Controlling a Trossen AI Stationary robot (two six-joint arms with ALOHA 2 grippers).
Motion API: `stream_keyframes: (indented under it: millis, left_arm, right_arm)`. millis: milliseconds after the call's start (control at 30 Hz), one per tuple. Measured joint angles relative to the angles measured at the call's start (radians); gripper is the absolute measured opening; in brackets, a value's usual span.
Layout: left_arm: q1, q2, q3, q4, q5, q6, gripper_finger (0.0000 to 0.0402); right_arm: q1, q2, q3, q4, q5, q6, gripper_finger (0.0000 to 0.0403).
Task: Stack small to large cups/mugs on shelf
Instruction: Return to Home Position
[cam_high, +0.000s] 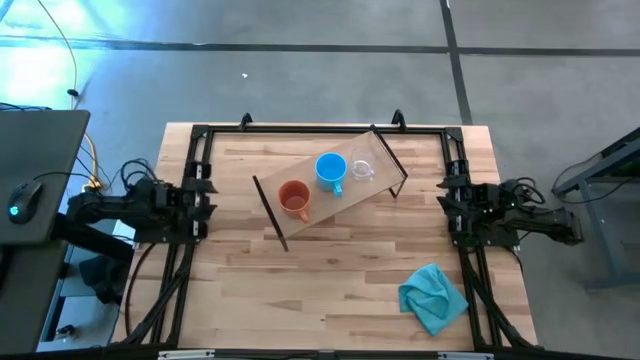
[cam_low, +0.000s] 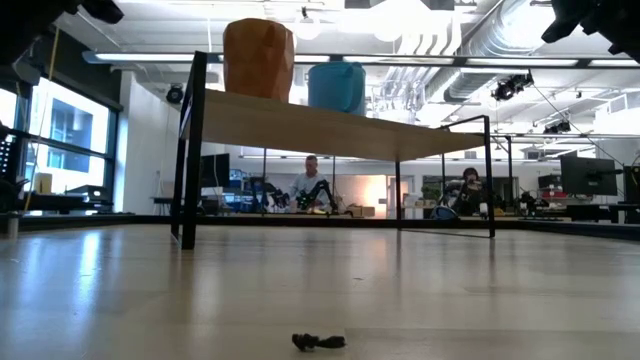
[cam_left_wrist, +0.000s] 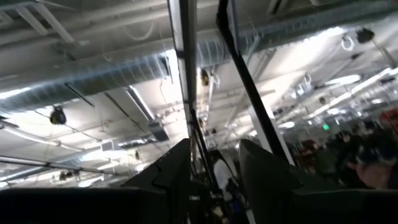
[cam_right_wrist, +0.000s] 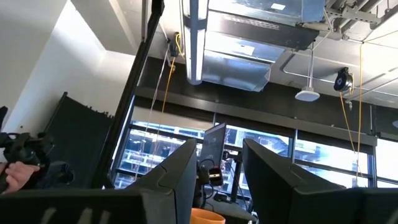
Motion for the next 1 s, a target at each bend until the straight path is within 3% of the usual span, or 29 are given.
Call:
stream_keyframes:
  millis: [167,400,567,1000]
  left_arm:
    - [-0.068,0.108,0.0,-0.01,-0.017,0.076,0.0124]
    - [-0.087,0.203,0.0,-0.011,-0.026,0.065,0.0124]
    - [-0.087,0.164,0.012,-0.006,-0.107,0.049,0.0124]
    - [-0.088,0.038,0.086,-0.006,-0.035,0.096,0.0124]
  right_arm:
    - [0.0,0.0,0.0,0.0,0.0,-0.003,0.0124]
    - [0.0,0.0,0.0,0.0,0.0,0.034,0.0124]
    - [0.0,0.0,0.0,0.0,-0.011,0.063,0.0124]
    - [0.0,0.0,0.0,-0.006,-0.049,0.079,0.0124]
